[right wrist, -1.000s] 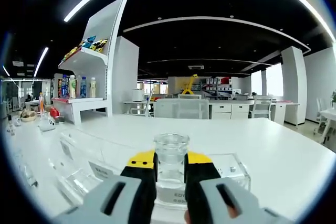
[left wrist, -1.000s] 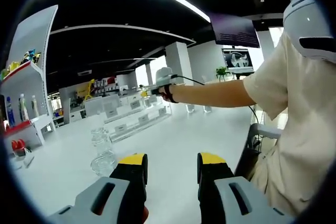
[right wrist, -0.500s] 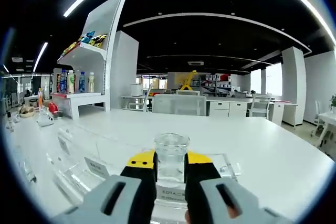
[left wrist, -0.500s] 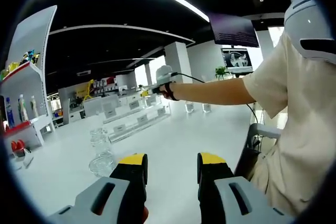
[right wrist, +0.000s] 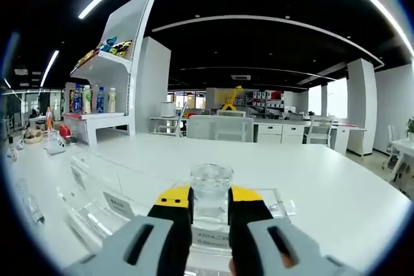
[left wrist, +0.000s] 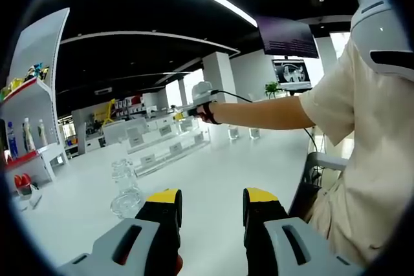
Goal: Identify the label on the chemical reagent bottle, grasp the chemical reagent bottle, and place it in the designated position on the reagent rack
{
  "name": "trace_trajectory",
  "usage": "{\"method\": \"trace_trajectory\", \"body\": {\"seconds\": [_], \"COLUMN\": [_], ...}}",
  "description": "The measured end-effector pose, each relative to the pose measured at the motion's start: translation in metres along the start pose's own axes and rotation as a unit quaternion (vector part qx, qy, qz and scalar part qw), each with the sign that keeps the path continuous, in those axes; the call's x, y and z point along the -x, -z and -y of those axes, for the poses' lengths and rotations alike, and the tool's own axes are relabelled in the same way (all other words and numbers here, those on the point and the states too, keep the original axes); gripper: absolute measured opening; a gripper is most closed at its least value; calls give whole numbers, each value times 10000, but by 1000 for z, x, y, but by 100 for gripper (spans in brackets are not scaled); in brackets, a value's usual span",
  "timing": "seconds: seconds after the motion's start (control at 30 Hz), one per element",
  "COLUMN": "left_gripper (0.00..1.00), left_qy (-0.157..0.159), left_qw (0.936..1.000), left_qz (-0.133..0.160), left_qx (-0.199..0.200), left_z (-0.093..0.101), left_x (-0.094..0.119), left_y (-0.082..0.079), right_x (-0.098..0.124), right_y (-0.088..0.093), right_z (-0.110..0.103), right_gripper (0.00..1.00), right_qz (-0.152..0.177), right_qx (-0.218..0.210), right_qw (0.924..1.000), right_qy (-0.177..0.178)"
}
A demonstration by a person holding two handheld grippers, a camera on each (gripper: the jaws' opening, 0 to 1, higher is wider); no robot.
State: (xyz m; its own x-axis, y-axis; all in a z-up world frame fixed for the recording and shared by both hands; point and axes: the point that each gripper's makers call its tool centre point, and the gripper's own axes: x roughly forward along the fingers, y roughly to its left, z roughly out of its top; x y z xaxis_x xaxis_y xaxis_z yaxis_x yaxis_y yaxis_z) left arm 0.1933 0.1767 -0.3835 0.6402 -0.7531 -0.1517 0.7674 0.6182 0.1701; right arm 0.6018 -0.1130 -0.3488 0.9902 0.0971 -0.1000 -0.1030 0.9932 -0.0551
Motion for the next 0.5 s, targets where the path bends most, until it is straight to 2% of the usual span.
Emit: {"method": "trace_trajectory", "body": {"seconds": [0.37, 0.5], "left_gripper": [39, 39], "left_qy": [-22, -45], "left_qw": [10000, 10000], "left_qz": [31, 81], "left_qx": [-15, -1], "left_z": [0, -2], "left_x": [2, 4], "left_y": [-2, -4], "right_x": [5, 19], "right_y": [1, 1], "right_z": [2, -6], "right_gripper": [25, 27], "right_qz": [-17, -5], "right_qx": [-25, -38], "right_qw": [10000, 9999], "right_qy": [-28, -94]}}
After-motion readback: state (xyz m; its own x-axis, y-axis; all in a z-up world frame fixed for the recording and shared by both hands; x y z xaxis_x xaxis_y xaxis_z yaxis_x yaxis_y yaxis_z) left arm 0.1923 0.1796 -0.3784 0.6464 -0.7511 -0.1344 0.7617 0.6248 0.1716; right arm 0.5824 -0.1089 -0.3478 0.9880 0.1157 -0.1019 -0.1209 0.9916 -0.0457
